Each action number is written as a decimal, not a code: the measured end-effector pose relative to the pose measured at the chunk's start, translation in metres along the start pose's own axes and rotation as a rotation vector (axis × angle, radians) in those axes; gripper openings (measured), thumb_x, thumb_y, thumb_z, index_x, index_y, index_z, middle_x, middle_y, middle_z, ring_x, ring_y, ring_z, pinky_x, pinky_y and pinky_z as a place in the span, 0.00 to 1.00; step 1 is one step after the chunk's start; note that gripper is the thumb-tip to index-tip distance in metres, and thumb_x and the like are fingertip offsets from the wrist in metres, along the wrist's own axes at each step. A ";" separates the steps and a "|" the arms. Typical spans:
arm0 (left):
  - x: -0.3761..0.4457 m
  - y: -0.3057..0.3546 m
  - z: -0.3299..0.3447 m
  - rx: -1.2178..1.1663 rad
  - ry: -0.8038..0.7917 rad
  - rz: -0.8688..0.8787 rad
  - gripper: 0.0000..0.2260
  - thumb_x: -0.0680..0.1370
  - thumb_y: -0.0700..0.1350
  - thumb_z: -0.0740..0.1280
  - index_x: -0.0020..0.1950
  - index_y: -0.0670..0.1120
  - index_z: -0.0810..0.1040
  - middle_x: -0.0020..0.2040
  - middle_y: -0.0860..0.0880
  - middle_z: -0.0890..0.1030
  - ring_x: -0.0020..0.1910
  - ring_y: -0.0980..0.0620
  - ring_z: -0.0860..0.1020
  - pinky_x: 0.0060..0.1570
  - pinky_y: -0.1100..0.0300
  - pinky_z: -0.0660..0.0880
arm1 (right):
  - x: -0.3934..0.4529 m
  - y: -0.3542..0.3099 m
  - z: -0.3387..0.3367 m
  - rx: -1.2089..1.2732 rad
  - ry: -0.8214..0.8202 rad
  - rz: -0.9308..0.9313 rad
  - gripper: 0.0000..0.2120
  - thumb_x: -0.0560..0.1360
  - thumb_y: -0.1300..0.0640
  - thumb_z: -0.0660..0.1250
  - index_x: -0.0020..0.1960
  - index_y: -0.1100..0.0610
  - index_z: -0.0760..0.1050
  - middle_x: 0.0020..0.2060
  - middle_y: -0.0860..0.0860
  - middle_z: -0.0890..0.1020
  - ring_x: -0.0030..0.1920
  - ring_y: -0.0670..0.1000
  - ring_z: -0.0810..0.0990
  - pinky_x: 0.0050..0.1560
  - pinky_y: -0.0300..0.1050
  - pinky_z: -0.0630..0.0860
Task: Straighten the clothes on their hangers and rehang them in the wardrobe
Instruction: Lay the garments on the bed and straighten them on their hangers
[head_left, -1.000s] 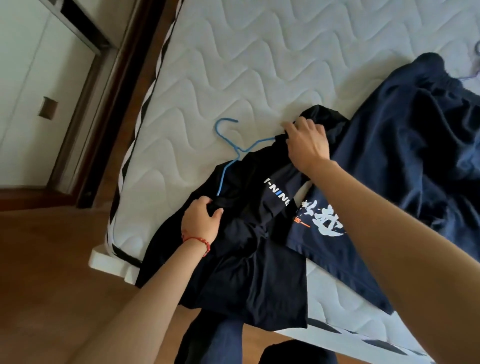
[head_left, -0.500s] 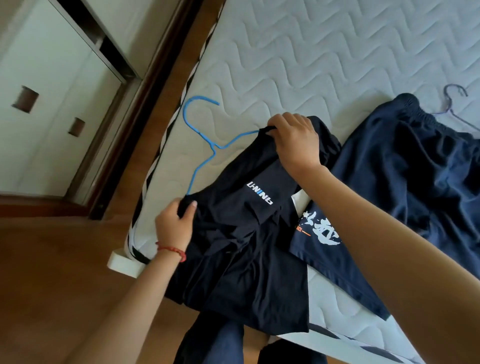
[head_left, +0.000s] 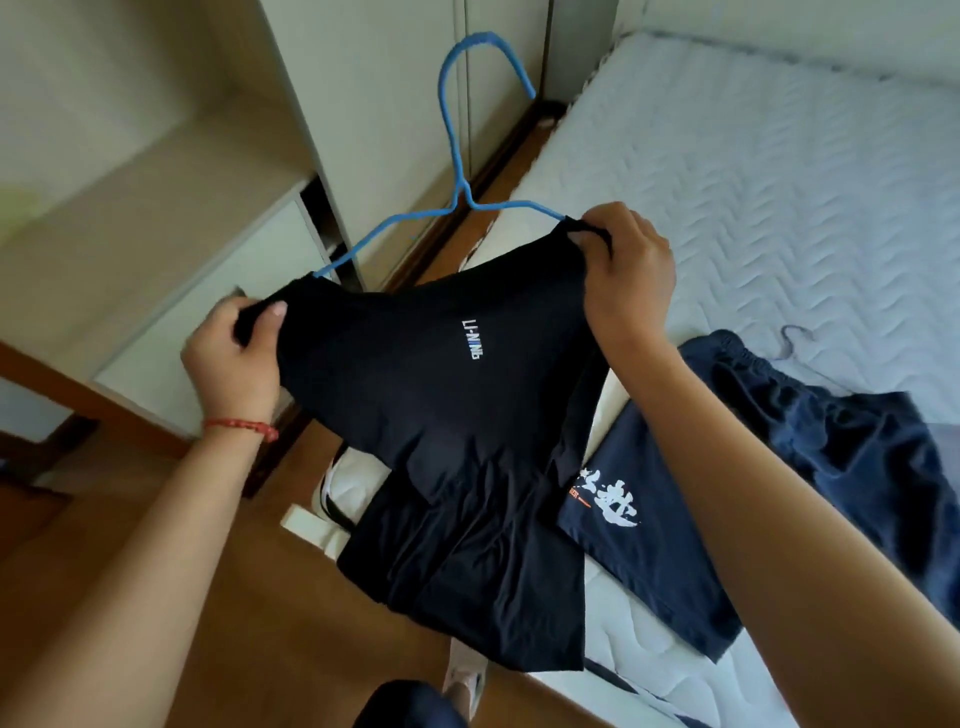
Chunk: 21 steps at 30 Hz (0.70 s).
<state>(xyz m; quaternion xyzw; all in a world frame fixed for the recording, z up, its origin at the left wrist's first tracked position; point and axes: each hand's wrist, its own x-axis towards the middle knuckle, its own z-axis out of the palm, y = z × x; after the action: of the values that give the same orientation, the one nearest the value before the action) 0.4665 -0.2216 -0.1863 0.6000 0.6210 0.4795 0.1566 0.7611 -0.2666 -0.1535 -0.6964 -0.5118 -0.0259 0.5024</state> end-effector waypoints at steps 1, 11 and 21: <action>0.001 0.017 -0.015 -0.019 0.014 0.056 0.14 0.75 0.46 0.65 0.49 0.35 0.78 0.44 0.35 0.81 0.42 0.54 0.80 0.44 0.62 0.71 | 0.001 -0.013 -0.018 0.018 0.020 -0.010 0.09 0.74 0.58 0.61 0.47 0.62 0.78 0.41 0.56 0.82 0.44 0.57 0.77 0.50 0.48 0.70; 0.021 0.182 -0.153 -0.058 0.257 0.585 0.11 0.75 0.42 0.65 0.46 0.35 0.82 0.40 0.37 0.82 0.38 0.51 0.79 0.42 0.73 0.69 | 0.042 -0.164 -0.172 0.188 0.133 -0.141 0.07 0.74 0.58 0.65 0.46 0.61 0.80 0.41 0.54 0.83 0.42 0.51 0.78 0.46 0.43 0.73; 0.047 0.259 -0.201 -0.119 0.351 0.758 0.13 0.76 0.45 0.64 0.43 0.36 0.81 0.34 0.36 0.79 0.32 0.37 0.77 0.31 0.45 0.75 | 0.061 -0.237 -0.259 0.119 0.124 -0.231 0.05 0.74 0.56 0.67 0.44 0.57 0.80 0.37 0.46 0.79 0.40 0.45 0.76 0.41 0.29 0.69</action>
<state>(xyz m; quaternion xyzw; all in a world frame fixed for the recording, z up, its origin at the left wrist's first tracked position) 0.4553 -0.3085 0.1333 0.6849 0.3449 0.6333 -0.1046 0.7389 -0.4198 0.1677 -0.5988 -0.5572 -0.0962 0.5672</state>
